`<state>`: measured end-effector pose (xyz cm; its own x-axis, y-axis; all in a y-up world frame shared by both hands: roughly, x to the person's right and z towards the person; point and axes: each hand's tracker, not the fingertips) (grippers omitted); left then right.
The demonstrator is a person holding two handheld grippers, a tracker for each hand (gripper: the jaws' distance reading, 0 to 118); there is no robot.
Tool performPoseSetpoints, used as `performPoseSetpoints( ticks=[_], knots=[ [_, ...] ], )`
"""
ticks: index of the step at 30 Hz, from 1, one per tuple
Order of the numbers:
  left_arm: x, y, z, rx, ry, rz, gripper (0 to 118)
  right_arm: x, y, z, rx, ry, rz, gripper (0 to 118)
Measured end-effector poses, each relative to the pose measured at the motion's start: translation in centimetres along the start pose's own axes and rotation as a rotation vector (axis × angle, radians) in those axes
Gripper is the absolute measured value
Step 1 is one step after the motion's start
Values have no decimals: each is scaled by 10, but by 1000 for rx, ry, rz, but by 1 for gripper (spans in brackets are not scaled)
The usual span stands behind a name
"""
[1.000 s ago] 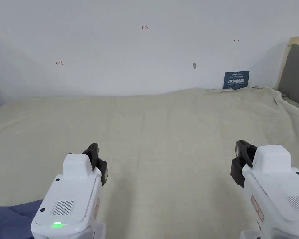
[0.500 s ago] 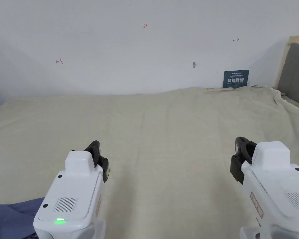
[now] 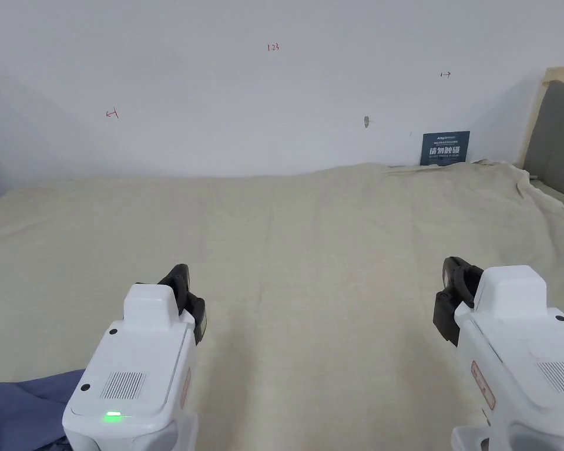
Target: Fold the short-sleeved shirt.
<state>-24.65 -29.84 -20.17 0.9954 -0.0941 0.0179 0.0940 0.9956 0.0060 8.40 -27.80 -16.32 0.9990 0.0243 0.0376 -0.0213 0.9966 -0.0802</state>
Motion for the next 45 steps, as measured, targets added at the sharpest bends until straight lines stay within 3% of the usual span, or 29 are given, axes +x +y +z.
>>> performPoseSetpoints(
  ticks=[40, 43, 45],
  knots=[
    [-7, -6, -3, -15, -1, 14, 1, 0, 0, -2, 1, -1, 13, 0],
    [-9, -7, -4, -14, -3, 27, 9, 1, 0, -3, -2, -4, 15, 0],
    [-11, -8, -4, -20, -4, 40, 30, 1, 1, -3, -1, -5, 12, 1]
  ],
)
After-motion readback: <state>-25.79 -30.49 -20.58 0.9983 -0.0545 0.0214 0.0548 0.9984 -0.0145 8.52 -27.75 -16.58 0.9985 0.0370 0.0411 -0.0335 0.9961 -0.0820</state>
